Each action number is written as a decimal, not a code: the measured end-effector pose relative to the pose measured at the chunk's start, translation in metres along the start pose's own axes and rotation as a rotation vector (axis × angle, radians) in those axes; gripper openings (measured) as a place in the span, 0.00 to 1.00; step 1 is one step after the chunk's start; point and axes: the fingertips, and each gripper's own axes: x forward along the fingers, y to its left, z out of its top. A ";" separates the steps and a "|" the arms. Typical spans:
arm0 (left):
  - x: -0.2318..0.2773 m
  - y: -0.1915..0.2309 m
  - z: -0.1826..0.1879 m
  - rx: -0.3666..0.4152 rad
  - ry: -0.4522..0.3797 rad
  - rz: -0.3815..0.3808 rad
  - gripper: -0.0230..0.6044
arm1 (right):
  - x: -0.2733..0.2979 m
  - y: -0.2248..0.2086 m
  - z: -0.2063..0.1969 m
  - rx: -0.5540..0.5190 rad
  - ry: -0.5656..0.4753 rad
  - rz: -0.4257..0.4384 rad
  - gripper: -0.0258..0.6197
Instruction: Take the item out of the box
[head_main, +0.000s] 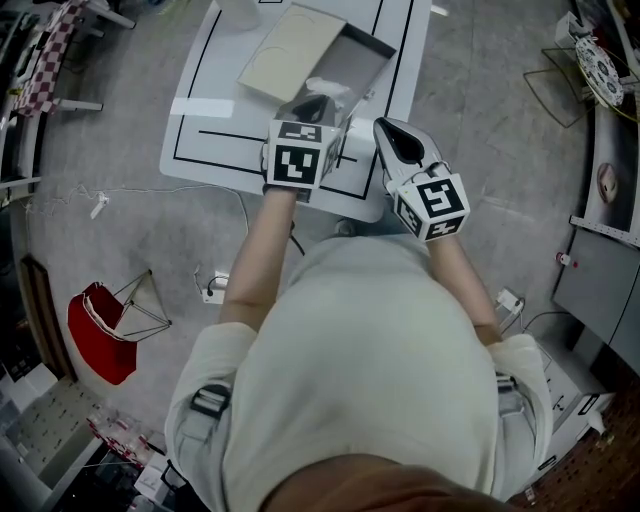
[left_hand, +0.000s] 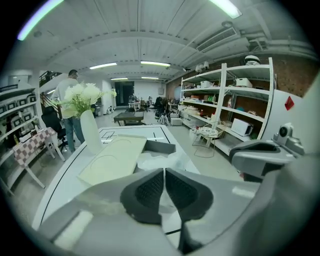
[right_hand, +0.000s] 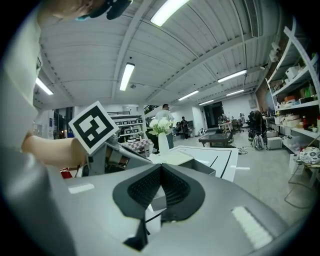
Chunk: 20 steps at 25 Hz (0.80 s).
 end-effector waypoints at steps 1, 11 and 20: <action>-0.005 -0.001 -0.002 -0.010 -0.010 0.000 0.06 | -0.002 0.004 -0.001 -0.002 -0.001 0.001 0.03; -0.050 -0.012 -0.028 -0.071 -0.110 0.010 0.06 | -0.030 0.040 -0.011 -0.019 -0.008 0.007 0.03; -0.088 -0.023 -0.048 -0.120 -0.206 0.017 0.06 | -0.050 0.066 -0.016 -0.030 -0.019 0.012 0.03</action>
